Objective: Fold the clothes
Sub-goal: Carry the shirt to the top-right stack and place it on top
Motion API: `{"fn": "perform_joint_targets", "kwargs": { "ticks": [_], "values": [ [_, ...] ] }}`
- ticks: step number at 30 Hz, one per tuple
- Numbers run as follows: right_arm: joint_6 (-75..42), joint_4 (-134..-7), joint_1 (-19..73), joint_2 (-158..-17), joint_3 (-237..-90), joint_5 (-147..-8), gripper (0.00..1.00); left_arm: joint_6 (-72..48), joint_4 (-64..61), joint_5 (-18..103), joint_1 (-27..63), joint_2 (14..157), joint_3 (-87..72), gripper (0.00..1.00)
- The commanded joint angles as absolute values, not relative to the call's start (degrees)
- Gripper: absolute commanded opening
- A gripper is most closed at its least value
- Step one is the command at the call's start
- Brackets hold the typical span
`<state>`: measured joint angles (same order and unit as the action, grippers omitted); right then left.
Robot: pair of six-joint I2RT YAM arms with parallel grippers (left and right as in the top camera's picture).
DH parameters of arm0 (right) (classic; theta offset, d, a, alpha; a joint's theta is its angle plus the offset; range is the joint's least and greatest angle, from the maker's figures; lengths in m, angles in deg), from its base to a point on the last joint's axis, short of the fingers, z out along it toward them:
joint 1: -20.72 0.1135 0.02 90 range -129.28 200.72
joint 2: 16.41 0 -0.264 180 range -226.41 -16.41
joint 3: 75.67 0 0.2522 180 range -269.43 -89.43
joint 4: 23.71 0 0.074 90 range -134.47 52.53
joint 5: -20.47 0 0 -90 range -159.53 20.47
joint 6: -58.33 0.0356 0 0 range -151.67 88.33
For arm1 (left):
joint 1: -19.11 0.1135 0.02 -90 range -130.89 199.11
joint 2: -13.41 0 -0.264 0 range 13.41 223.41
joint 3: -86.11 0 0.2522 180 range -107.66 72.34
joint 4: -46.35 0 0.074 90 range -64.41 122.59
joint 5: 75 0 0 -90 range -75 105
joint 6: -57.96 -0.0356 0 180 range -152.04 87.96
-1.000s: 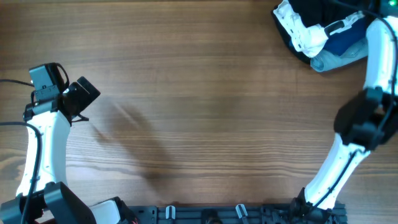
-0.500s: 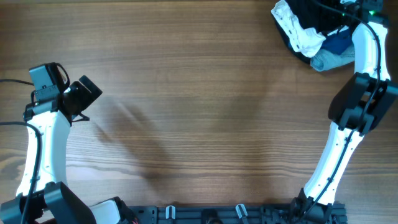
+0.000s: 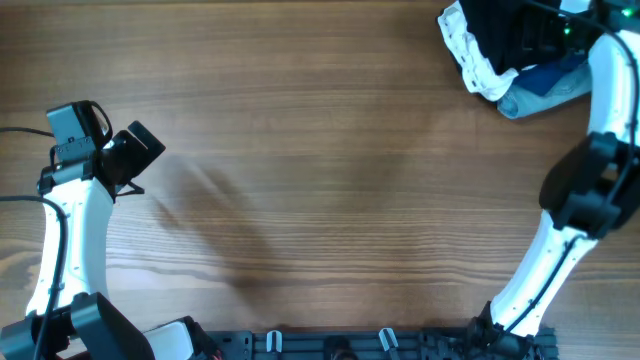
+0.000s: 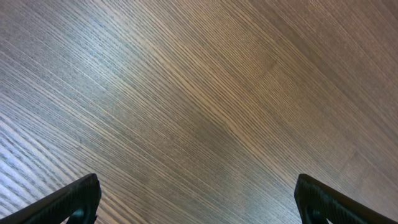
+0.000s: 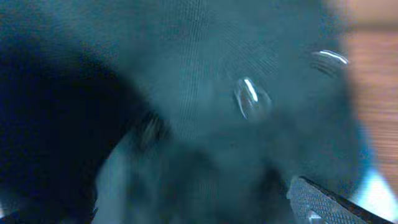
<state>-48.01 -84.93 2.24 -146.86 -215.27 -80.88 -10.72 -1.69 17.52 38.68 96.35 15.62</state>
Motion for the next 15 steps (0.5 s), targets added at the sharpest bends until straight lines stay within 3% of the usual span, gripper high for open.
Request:
{"fn": "perform_joint_targets", "kwargs": {
  "ticks": [1,7,15],
  "values": [
    [-47.99,-86.46,2.76,-131.30,-215.45,-79.90,1.00,-10.37,-1.50,18.20,38.83,96.70,15.35,1.00],
    [-48.14,-86.61,2.85,-115.76,-215.45,-79.88,1.00,-10.39,-1.50,18.18,38.83,96.70,15.35,1.00],
    [-48.16,-87.05,2.85,-111.78,-215.43,-79.88,1.00,-10.39,-1.50,18.18,38.83,96.70,15.35,1.00]
  ]
}}
